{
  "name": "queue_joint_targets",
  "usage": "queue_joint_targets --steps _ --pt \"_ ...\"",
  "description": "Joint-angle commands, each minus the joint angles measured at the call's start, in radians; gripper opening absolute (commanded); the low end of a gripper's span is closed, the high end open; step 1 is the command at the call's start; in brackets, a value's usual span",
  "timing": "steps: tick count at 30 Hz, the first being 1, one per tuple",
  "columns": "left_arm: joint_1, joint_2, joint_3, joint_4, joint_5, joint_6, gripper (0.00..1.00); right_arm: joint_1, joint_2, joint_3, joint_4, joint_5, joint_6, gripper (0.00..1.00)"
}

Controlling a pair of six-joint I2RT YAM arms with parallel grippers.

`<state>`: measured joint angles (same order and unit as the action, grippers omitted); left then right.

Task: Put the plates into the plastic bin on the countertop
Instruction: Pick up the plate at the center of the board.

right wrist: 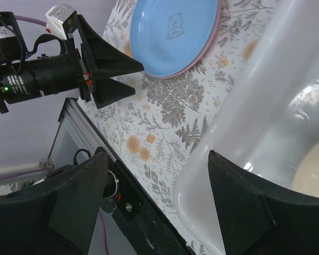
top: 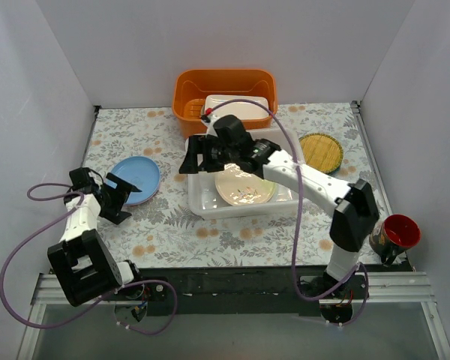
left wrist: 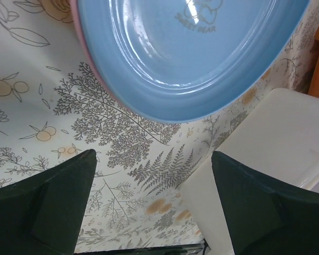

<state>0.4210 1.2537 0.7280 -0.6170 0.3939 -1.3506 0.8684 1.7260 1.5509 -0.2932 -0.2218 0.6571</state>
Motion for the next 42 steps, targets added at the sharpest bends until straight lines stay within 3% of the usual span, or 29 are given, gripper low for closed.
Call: queue_joint_targets --steps 1,4,18,32,42 --pt "0.064 -0.034 -0.006 -0.013 0.048 0.047 0.9 0.052 0.185 0.269 -0.121 -0.002 -0.059 0.82" --pt "0.101 -0.051 0.008 -0.032 0.057 0.054 0.92 0.069 0.297 0.415 -0.167 -0.025 -0.073 0.82" --pt "0.124 -0.1 0.133 -0.115 0.045 0.073 0.95 0.101 0.618 0.695 -0.156 -0.07 0.015 0.79" --pt "0.128 -0.134 0.136 -0.098 0.134 0.068 0.95 0.139 0.665 0.644 -0.06 0.07 0.159 0.68" --pt "0.137 -0.094 0.146 -0.101 0.057 0.093 0.95 0.187 0.741 0.657 -0.032 0.134 0.249 0.65"
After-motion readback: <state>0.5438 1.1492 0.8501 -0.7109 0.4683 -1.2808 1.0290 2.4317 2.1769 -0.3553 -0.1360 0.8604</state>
